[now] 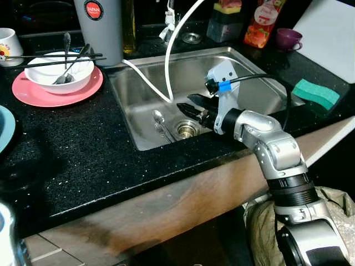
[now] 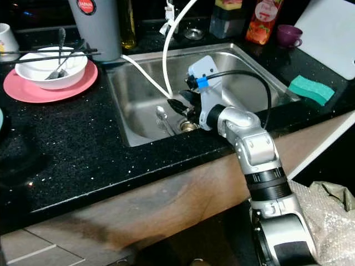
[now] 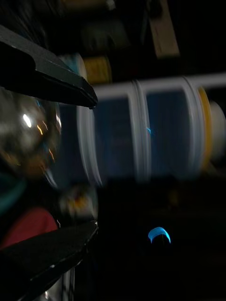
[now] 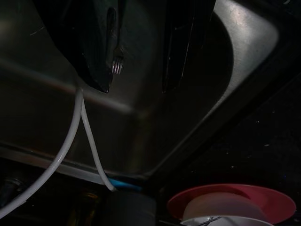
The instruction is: Kitchen organization
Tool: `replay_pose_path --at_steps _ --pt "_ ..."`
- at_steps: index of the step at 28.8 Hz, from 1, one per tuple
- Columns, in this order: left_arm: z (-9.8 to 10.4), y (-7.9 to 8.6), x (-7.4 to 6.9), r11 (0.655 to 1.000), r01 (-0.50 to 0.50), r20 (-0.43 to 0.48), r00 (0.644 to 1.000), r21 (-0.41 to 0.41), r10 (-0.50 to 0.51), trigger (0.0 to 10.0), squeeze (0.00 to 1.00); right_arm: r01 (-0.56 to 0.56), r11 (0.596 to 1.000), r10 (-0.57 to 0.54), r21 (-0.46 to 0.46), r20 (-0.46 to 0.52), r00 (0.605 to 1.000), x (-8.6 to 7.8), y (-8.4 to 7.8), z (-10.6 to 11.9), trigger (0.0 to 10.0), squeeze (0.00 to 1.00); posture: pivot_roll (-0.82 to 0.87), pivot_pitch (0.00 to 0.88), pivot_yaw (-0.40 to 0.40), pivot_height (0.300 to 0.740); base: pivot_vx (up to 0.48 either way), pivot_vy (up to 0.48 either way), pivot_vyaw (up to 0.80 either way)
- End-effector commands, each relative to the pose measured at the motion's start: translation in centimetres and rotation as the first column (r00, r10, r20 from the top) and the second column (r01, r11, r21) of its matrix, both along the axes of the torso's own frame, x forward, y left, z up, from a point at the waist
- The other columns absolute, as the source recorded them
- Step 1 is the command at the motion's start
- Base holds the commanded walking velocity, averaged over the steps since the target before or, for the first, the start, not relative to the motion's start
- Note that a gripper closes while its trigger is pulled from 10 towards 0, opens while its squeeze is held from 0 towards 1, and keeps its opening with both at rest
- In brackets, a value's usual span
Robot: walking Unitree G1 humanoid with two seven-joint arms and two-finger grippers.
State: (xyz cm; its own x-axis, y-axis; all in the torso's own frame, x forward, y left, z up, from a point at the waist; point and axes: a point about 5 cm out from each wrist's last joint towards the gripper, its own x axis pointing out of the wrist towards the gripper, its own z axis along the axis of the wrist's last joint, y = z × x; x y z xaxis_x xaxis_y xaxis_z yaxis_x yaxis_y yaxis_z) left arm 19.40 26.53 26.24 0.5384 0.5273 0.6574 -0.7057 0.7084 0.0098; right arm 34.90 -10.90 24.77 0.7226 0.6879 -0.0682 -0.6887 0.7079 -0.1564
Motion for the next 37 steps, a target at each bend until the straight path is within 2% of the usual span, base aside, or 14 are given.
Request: replay_pose_path --at_steps 1,7,10,17,18,20,22,23,24,26,29,33,34,37 --pt "0.5 -0.5 0.1 1.0 -0.013 -0.001 1.0 0.02 0.013 10.0 0.88 0.006 1.0 -0.006 -0.008 0.006 1.0 0.2 -0.1 0.0 10.0 0.0 0.06 0.094 -0.071 0.74 0.0 0.0 0.0" --pt "0.0 1.2 1.1 0.973 -0.208 -0.107 0.974 -0.096 0.198 10.0 0.89 0.009 1.0 -0.009 -0.01 0.008 1.0 0.2 -0.2 0.1 10.0 0.0 0.06 0.094 -0.07 0.74 0.0 0.0 0.0" --pt "1.4 3.6 2.3 0.859 -0.463 -0.172 0.885 -0.219 0.433 10.0 0.86 0.008 1.0 -0.008 -0.013 0.008 1.0 0.2 -0.3 0.1 10.0 0.0 0.06 0.091 -0.083 0.74 0.0 0.0 0.0" --pt "3.4 4.0 4.1 0.792 -0.499 -0.181 0.866 -0.352 0.466 10.0 0.85 0.0 1.0 0.0 -0.015 0.01 1.0 0.3 -0.1 0.2 10.0 0.0 0.06 0.086 -0.09 0.74 0.0 0.0 0.0" --pt "4.5 3.7 5.3 0.753 -0.501 -0.201 0.864 -0.427 0.461 10.0 0.72 -0.005 1.0 0.005 -0.018 0.015 1.0 0.5 0.0 0.4 10.0 0.0 0.06 0.083 -0.088 0.74 0.0 0.0 0.0" --pt "4.7 3.6 5.6 0.74 -0.508 -0.211 0.86 -0.44 0.465 10.0 0.72 -0.006 1.0 0.006 -0.019 0.018 1.0 0.5 0.0 0.5 10.0 0.0 0.06 0.083 -0.088 0.74 0.0 0.0 0.0" --pt "4.8 3.7 6.1 0.709 -0.523 -0.252 0.851 -0.473 0.46 10.0 0.4 -0.004 1.0 0.004 -0.022 0.021 1.0 0.6 -0.1 0.6 10.0 0.0 0.06 0.083 -0.084 0.74 0.0 0.0 0.0" --pt "4.9 3.8 6.3 0.698 -0.524 -0.266 0.851 -0.489 0.453 10.0 0.4 -0.003 1.0 0.003 -0.023 0.022 1.0 0.6 -0.1 0.6 10.0 0.0 0.06 0.083 -0.084 0.74 0.0 0.0 0.0" --pt "5.1 3.8 6.6 0.698 -0.518 -0.275 0.855 -0.495 0.44 10.0 0.0 -0.002 1.0 0.002 -0.024 0.023 1.0 0.6 -0.2 0.6 10.0 0.0 0.06 0.083 -0.083 0.74 0.0 0.0 0.0" --pt "5.3 3.8 6.8 0.694 -0.517 -0.282 0.855 -0.5 0.434 10.0 0.0 -0.001 1.0 0.001 -0.026 0.023 1.0 0.6 -0.3 0.6 10.0 0.0 0.06 0.082 -0.082 0.74 0.0 0.0 0.0" --pt "5.9 4.0 7.2 0.705 -0.485 -0.272 0.874 -0.518 0.402 10.0 0.0 0.001 1.0 0.0 -0.028 0.023 1.0 0.6 -0.4 0.6 10.0 0.0 0.06 0.081 -0.079 0.74 0.0 0.0 0.0" --pt "7.9 2.8 8.8 0.896 -0.204 -0.173 0.974 -0.395 0.146 10.0 0.0 -0.001 1.0 0.002 -0.028 0.022 1.0 0.5 -0.4 0.5 10.0 0.0 0.06 0.076 -0.081 0.74 0.0 0.0 0.0" --pt "7.9 2.8 8.8 0.896 -0.204 -0.173 0.974 -0.395 0.146 10.0 0.0 -0.001 1.0 0.002 -0.028 0.022 1.0 0.5 -0.4 0.5 10.0 0.0 0.06 0.076 -0.081 0.74 0.0 0.0 0.0" --pt "9.3 0.0 9.8 0.973 0.102 -0.145 0.98 -0.208 -0.134 10.0 0.0 -0.006 1.0 0.006 -0.026 0.024 1.0 0.5 -0.3 0.5 10.0 0.0 0.06 0.071 -0.082 0.74 0.0 0.0 0.0"
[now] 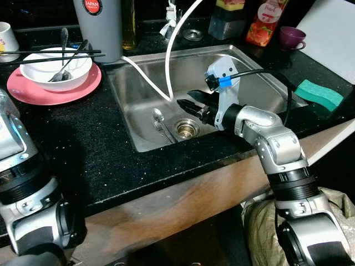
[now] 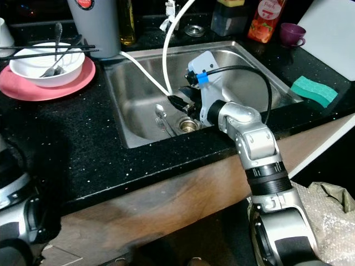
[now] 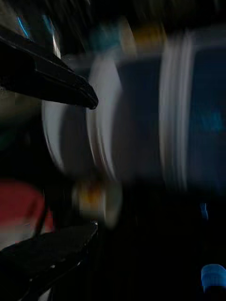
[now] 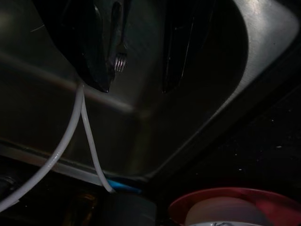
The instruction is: Kitchen organization
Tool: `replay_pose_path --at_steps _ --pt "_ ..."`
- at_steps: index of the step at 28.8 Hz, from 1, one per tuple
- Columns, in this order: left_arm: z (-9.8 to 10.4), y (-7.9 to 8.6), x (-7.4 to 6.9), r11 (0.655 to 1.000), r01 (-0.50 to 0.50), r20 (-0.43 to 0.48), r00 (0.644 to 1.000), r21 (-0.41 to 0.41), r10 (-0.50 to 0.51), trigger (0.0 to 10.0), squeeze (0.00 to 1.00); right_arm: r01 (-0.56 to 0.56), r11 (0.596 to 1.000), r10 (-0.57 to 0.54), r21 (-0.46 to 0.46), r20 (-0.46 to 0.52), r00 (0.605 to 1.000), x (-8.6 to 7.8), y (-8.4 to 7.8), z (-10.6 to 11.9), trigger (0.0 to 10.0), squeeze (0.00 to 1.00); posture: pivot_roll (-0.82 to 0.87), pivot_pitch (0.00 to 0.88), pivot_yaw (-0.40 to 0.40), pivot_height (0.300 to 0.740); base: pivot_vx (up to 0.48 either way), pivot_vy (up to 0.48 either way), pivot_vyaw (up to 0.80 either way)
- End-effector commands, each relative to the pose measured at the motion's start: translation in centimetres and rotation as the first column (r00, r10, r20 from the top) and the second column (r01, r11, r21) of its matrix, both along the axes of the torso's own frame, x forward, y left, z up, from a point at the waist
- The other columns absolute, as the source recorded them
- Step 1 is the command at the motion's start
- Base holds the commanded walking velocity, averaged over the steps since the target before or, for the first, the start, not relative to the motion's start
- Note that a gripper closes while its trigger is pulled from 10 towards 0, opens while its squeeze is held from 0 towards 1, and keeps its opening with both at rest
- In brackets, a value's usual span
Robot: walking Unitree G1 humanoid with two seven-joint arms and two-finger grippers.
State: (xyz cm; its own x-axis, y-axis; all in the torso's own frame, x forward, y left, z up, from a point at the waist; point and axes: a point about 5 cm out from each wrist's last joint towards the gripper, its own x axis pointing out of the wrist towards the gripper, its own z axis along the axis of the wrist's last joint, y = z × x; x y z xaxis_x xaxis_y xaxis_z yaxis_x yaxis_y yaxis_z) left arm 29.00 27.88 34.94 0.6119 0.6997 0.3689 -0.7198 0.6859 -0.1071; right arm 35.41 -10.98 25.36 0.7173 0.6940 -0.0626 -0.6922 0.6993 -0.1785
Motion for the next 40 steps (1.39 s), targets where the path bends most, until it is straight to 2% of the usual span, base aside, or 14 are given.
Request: replay_pose_path --at_steps 1,3,6,9,12,15,16,18,21,30,34,36,38,40 --pt "0.6 -1.4 0.2 0.985 0.135 0.007 0.991 0.11 -0.137 10.0 0.0 0.003 1.0 -0.003 -0.014 0.004 1.0 0.0 -0.2 -0.1 10.0 0.0 0.06 0.071 -0.082 0.74 0.0 0.0 0.0" --pt "1.0 -3.5 0.2 0.891 0.381 -0.013 0.921 0.247 -0.39 10.0 0.0 0.001 1.0 -0.001 -0.012 0.005 1.0 0.0 -0.1 -0.1 10.0 0.0 0.06 0.069 -0.079 0.74 0.0 0.0 0.0" --pt "0.5 -6.1 -0.7 0.688 0.626 -0.145 0.769 0.367 -0.622 10.0 0.0 0.001 1.0 -0.001 -0.01 0.004 1.0 -0.2 -0.1 -0.2 10.0 0.0 0.07 0.064 -0.068 0.74 0.0 0.0 0.0" --pt "-2.2 -7.9 -2.1 0.443 0.842 -0.329 0.532 0.309 -0.78 10.0 0.0 0.007 1.0 -0.007 -0.009 0.001 1.0 -0.5 -0.2 -0.4 10.0 0.0 0.07 0.061 -0.057 0.74 0.0 0.0 0.0" --pt "-2.9 -8.2 -2.6 0.385 0.88 -0.364 0.467 0.277 -0.806 10.0 0.0 0.008 1.0 -0.008 -0.008 0.001 1.0 -0.5 -0.3 -0.5 10.0 0.0 0.07 0.061 -0.056 0.74 0.0 0.0 0.0" --pt "-6.9 -9.3 -5.3 0.17 0.977 -0.488 0.212 0.129 -0.847 10.0 0.0 0.009 1.0 -0.009 -0.006 -0.006 1.0 -0.7 -0.3 -0.7 10.0 0.0 0.07 0.061 -0.059 0.74 0.0 0.0 0.0" --pt "-6.9 -9.3 -5.3 0.17 0.977 -0.488 0.212 0.129 -0.847 10.0 0.0 0.009 1.0 -0.009 -0.006 -0.006 1.0 -0.7 -0.3 -0.7 10.0 0.0 0.07 0.061 -0.059 0.74 0.0 0.0 0.0" --pt "-8.6 -9.5 -6.4 0.088 0.994 -0.526 0.113 0.072 -0.843 10.0 0.0 0.005 1.0 -0.005 -0.005 -0.011 1.0 -0.8 -0.2 -0.9 10.0 0.0 0.07 0.061 -0.059 0.74 0.0 0.0 0.0" --pt "-10.3 -9.5 -7.3 0.041 0.999 -0.536 0.038 0.006 -0.843 10.0 0.0 -0.002 1.0 0.002 -0.003 -0.013 1.0 -0.8 0.0 -0.9 10.0 0.0 0.07 0.067 -0.069 0.74 0.0 0.0 0.0" --pt "-14.3 -8.9 -8.6 0.18 0.98 -0.5 0.115 -0.083 -0.858 10.0 0.0 -0.008 1.0 0.008 0.004 -0.019 1.0 -0.8 0.4 -0.9 10.0 0.0 0.07 0.081 -0.073 0.74 0.0 0.0 0.0" --pt "-14.9 -9.0 -9.4 0.201 0.976 -0.469 0.138 -0.087 -0.872 10.0 0.0 -0.009 1.0 0.009 0.006 -0.026 1.0 -0.9 0.4 -1.1 10.0 0.0 0.07 0.085 -0.075 0.74 0.0 0.0 0.0" --pt "-14.9 -8.2 -9.5 0.273 0.961 -0.439 0.227 -0.042 -0.869 10.0 0.0 -0.013 1.0 0.013 0.008 -0.03 0.999 -1.0 0.5 -1.2 10.0 0.0 0.07 0.089 -0.076 0.74 0.0 0.0 0.0" --pt "-14.9 -8.2 -9.5 0.273 0.961 -0.439 0.227 -0.042 -0.869 10.0 0.0 -0.013 1.0 0.013 0.008 -0.03 0.999 -1.0 0.5 -1.2 10.0 0.0 0.07 0.089 -0.076 0.74 0.0 0.0 0.0" --pt "-14.8 -6.9 -9.5 0.397 0.918 -0.406 0.371 0.022 -0.835 10.0 0.0 -0.015 1.0 0.016 0.01 -0.036 0.999 -1.1 0.7 -1.4 10.0 0.0 0.07 0.094 -0.075 0.74 0.0 0.0 0.0"
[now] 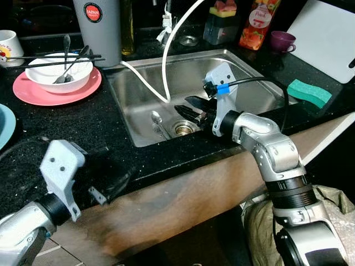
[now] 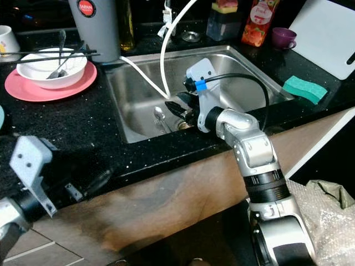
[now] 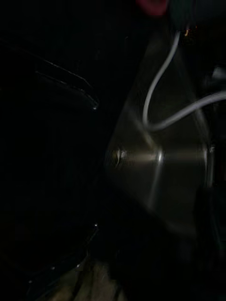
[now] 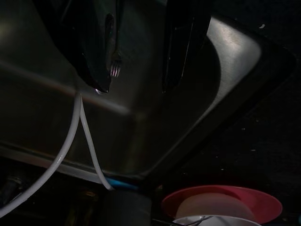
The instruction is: Kitchen organization
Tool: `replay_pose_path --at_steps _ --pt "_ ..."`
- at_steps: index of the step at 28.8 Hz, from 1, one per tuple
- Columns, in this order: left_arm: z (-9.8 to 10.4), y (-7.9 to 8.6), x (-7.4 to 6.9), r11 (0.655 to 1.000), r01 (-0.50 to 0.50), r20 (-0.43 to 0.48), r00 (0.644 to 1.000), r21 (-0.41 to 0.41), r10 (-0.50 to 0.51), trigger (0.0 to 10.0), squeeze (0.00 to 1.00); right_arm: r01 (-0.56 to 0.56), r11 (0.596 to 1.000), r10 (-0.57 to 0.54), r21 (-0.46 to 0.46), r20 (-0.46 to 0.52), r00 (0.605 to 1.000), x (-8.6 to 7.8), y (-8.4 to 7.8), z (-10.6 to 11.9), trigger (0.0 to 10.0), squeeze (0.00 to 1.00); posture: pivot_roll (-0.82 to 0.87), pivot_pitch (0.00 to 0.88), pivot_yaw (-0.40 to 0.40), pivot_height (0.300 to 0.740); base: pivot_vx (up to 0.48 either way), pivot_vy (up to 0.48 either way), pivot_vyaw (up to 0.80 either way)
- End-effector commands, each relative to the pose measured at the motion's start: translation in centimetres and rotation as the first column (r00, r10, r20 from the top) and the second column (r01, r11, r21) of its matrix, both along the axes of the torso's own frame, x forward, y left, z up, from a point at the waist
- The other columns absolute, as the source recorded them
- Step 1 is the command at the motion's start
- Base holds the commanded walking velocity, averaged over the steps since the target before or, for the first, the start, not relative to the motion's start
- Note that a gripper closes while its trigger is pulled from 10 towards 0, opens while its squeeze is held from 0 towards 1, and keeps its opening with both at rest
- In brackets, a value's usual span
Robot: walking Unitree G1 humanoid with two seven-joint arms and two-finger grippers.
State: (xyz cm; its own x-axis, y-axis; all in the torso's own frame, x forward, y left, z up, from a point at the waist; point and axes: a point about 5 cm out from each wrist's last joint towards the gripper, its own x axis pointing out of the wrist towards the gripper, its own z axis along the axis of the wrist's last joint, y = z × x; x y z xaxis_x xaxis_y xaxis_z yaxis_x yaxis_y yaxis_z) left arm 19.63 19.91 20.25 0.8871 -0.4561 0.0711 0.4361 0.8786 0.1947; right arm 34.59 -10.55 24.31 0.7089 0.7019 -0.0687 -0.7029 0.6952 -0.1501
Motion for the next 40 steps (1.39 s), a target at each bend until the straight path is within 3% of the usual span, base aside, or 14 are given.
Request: replay_pose_path --at_steps 1,2,5,8,10,13,18,23,25,28,30,33,36,40 --pt "-0.1 1.0 -0.1 0.996 -0.091 0.037 0.995 -0.001 0.091 10.0 0.0 -0.006 1.0 0.006 -0.007 -0.012 1.0 -0.3 0.2 -0.3 10.0 0.0 0.07 0.094 -0.075 0.74 0.0 0.0 0.0" --pt "-0.1 1.0 -0.1 0.996 -0.091 0.037 0.995 -0.001 0.091 10.0 0.0 -0.006 1.0 0.006 -0.007 -0.012 1.0 -0.3 0.2 -0.3 10.0 0.0 0.07 0.094 -0.075 0.74 0.0 0.0 0.0" --pt "-0.1 2.5 -1.1 0.972 -0.231 0.103 0.967 -0.028 0.233 10.0 0.0 -0.006 1.0 0.006 -0.004 -0.021 1.0 -0.4 0.3 -0.6 10.0 0.0 0.08 0.1 -0.069 0.74 0.0 0.0 0.0" --pt "-0.2 2.5 -1.6 0.972 -0.234 0.104 0.966 -0.033 0.236 10.0 0.0 -0.005 1.0 0.004 -0.003 -0.023 1.0 -0.4 0.3 -0.7 10.0 0.0 0.08 0.1 -0.069 0.74 0.0 0.0 0.0" --pt "-0.5 2.3 -2.7 0.98 -0.198 0.089 0.976 -0.034 0.2 10.0 0.0 -0.002 1.0 0.002 -0.001 -0.026 1.0 -0.5 0.3 -0.8 10.0 0.0 0.08 0.101 -0.067 0.74 0.0 0.0 0.0" --pt "-0.7 2.2 -3.2 0.984 -0.176 0.077 0.981 -0.031 0.178 10.0 0.0 -0.001 1.0 0.001 0.001 -0.027 1.0 -0.5 0.3 -0.8 10.0 0.0 0.08 0.101 -0.066 0.74 0.0 0.0 0.0" --pt "-2.1 1.7 -5.7 1.0 -0.023 -0.034 0.999 -0.02 0.022 10.0 0.0 -0.001 1.0 0.001 0.006 -0.034 0.999 -0.7 0.4 -1.1 10.0 0.0 0.09 0.103 -0.07 0.74 0.0 0.0 0.0" --pt "-3.1 3.1 -7.6 1.0 0.012 -0.122 0.992 -0.02 -0.015 10.0 0.0 -0.004 1.0 0.004 0.008 -0.037 0.999 -0.7 0.5 -1.1 10.0 0.0 0.09 0.102 -0.072 0.74 0.0 0.0 0.0" --pt "-3.0 4.4 -7.7 0.998 -0.053 -0.114 0.992 -0.016 0.051 10.0 0.0 -0.005 1.0 0.005 0.008 -0.037 0.999 -0.7 0.5 -1.1 10.0 0.0 0.09 0.103 -0.072 0.74 0.0 0.0 0.0" --pt "-2.3 7.7 -7.5 0.978 -0.207 -0.051 0.977 0.011 0.207 10.0 0.0 -0.009 1.0 0.009 0.006 -0.036 0.999 -0.7 0.6 -1.1 10.0 0.0 0.09 0.1 -0.077 0.74 0.0 0.0 0.0" --pt "-2.0 8.4 -7.6 0.972 -0.233 -0.038 0.972 0.024 0.234 10.0 0.0 -0.01 1.0 0.01 0.006 -0.035 0.999 -0.7 0.6 -1.1 10.0 0.0 0.09 0.099 -0.077 0.74 0.0 0.0 0.0" --pt "-1.2 10.7 -7.6 0.93 -0.367 0.033 0.93 0.013 0.366 10.0 0.0 -0.008 1.0 0.008 0.004 -0.033 0.999 -0.6 0.5 -1.0 10.0 0.0 0.09 0.1 -0.075 0.74 0.0 0.0 0.0" --pt "-0.7 11.6 -7.6 0.903 -0.429 0.082 0.9 -0.014 0.428 10.0 0.0 -0.006 1.0 0.006 0.002 -0.032 0.999 -0.6 0.5 -1.0 10.0 0.0 0.09 0.1 -0.075 0.74 0.0 0.0 0.0" --pt "-0.5 11.8 -7.5 0.896 -0.44 0.099 0.89 -0.062 0.445 10.0 0.0 -0.005 1.0 0.005 0.001 -0.032 0.999 -0.6 0.4 -1.0 10.0 0.0 0.08 0.101 -0.076 0.74 0.0 0.0 0.0"
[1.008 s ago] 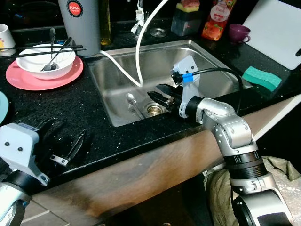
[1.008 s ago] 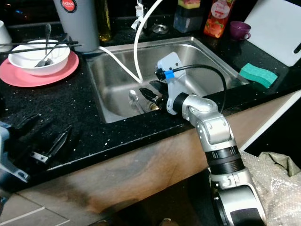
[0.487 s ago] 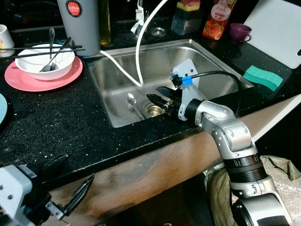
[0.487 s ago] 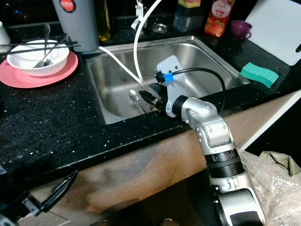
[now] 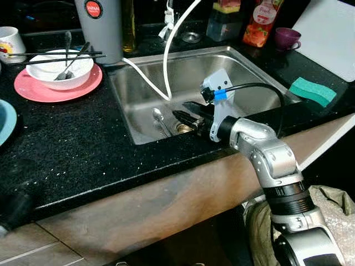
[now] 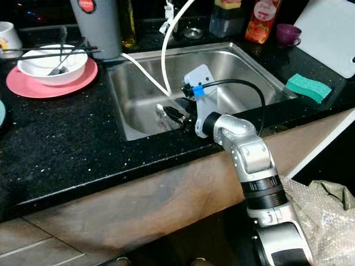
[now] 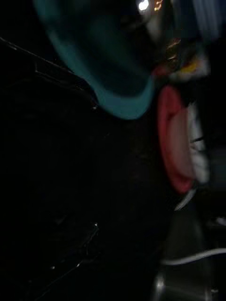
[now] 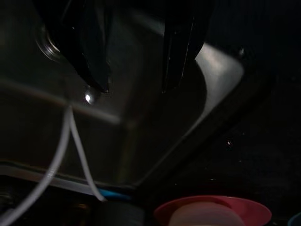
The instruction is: Kitchen organization
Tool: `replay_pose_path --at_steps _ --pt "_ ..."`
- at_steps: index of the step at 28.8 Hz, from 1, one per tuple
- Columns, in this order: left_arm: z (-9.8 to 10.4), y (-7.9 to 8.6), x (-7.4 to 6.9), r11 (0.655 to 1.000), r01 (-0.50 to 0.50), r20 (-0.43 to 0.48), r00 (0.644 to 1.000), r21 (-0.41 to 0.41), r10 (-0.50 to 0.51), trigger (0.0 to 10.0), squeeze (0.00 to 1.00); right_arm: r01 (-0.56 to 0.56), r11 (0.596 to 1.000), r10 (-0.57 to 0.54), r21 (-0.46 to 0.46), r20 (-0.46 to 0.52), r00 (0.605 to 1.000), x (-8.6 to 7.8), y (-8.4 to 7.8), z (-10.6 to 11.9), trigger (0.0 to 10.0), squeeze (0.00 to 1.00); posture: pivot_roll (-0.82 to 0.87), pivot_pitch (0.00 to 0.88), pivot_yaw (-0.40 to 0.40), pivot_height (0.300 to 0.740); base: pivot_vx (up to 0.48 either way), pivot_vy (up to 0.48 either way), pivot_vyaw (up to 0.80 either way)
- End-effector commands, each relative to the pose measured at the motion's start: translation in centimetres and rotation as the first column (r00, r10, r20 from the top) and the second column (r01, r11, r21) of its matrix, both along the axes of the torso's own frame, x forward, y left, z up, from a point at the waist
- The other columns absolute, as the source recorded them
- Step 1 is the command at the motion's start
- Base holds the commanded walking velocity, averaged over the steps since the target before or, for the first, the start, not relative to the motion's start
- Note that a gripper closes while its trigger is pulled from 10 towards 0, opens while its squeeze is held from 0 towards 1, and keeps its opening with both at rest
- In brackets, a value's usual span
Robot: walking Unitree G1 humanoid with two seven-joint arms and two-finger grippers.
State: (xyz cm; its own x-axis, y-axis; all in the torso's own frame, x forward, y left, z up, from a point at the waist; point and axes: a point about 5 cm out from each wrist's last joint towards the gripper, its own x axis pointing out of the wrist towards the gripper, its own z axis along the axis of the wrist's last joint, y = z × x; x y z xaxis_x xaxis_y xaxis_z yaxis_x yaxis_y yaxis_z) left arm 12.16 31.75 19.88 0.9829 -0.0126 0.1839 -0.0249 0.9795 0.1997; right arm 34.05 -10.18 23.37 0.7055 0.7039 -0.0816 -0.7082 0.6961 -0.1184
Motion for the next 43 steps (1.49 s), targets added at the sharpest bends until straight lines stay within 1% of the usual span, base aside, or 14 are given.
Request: replay_pose_path --at_steps 1,2,6,11,18,22,23,28,30,32,35,37,38,43 --pt "-0.2 -0.6 0.2 0.999 0.044 -0.004 0.999 -0.027 -0.044 10.0 0.0 -0.003 1.0 0.003 -0.013 0.0 1.0 -0.1 0.0 0.0 10.0 0.0 0.08 0.1 -0.077 0.74 0.0 0.0 0.0" --pt "-0.6 -2.3 0.4 0.986 0.166 -0.058 0.984 -0.023 -0.167 10.0 0.0 -0.003 1.0 0.003 -0.013 -0.001 1.0 -0.1 0.0 0.0 10.0 0.0 0.08 0.1 -0.077 0.74 0.0 0.0 0.0" --pt "-0.9 -3.8 0.7 0.96 0.28 -0.1 0.955 -0.012 -0.28 10.0 0.0 -0.005 1.0 0.005 -0.014 0.0 1.0 -0.1 0.0 0.0 10.0 0.0 0.08 0.099 -0.078 0.74 0.0 0.0 0.0" --pt "1.1 -3.3 1.8 0.978 0.208 0.043 0.977 0.001 -0.208 10.0 0.0 -0.006 1.0 0.006 -0.016 0.001 1.0 -0.1 0.0 0.0 10.0 0.0 0.08 0.099 -0.079 0.74 0.0 0.0 0.0" --pt "3.4 -2.9 2.9 0.988 0.145 0.131 0.98 0.058 -0.151 10.0 0.0 -0.008 1.0 0.008 -0.017 -0.002 1.0 -0.2 0.0 0.0 10.0 0.0 0.08 0.101 -0.081 0.74 0.0 0.0 0.0" --pt "5.1 -2.5 5.5 1.0 -0.027 0.123 0.992 -0.011 0.028 10.0 0.0 -0.01 1.0 0.01 -0.016 -0.004 1.0 -0.2 0.1 -0.1 10.0 0.0 0.09 0.102 -0.083 0.74 0.0 0.0 0.0" --pt "5.1 -2.5 5.5 1.0 -0.027 0.123 0.992 -0.011 0.028 10.0 0.0 -0.01 1.0 0.01 -0.016 -0.004 1.0 -0.2 0.1 -0.1 10.0 0.0 0.09 0.102 -0.083 0.74 0.0 0.0 0.0" --pt "7.7 -2.9 9.4 0.97 -0.002 0.173 0.984 -0.243 0.046 10.0 0.0 0.031 0.999 -0.031 0.036 -0.006 0.999 -0.1 0.0 0.0 10.0 0.0 0.1 0.112 -0.087 0.74 0.0 0.0 0.0" --pt "8.0 -2.8 9.9 0.973 -0.034 0.169 0.983 -0.228 0.074 10.0 0.0 0.043 0.998 -0.043 0.05 -0.007 0.999 -0.1 -0.1 0.0 10.0 0.0 0.11 0.116 -0.084 0.74 0.0 0.0 0.0" --pt "8.6 -3.7 12.1 0.974 -0.045 0.13 0.989 -0.223 0.075 10.0 0.0 0.101 0.99 -0.1 0.099 -0.012 0.995 0.1 -0.3 0.1 10.0 0.0 0.11 0.126 -0.076 0.74 0.0 0.0 0.0" --pt "8.6 -3.7 12.1 0.974 -0.045 0.13 0.989 -0.223 0.075 10.0 0.0 0.101 0.99 -0.1 0.099 -0.012 0.995 0.1 -0.3 0.1 10.0 0.0 0.11 0.126 -0.076 0.74 0.0 0.0 0.0" --pt "8.7 -4.8 13.6 0.969 -0.01 0.104 0.994 -0.248 0.037 10.0 0.0 0.138 0.982 -0.138 0.126 -0.015 0.99 0.2 -0.5 0.1 10.0 0.0 0.11 0.132 -0.06 0.74 0.0 0.0 0.0" --pt "8.6 -6.5 15.2 0.972 0.019 0.037 0.999 -0.233 -0.01 10.0 0.0 0.172 0.975 -0.17 0.142 -0.021 0.985 0.1 -0.8 0.0 10.0 0.0 0.1 0.144 -0.032 0.74 0.0 0.0 0.0" --pt "8.8 -9.0 17.2 0.979 0.057 0.001 0.998 -0.197 -0.058 10.0 0.0 0.224 0.963 -0.221 0.151 -0.04 0.975 -0.8 -1.9 -0.5 10.0 0.0 0.08 0.159 -0.012 0.74 0.0 0.0 0.0"
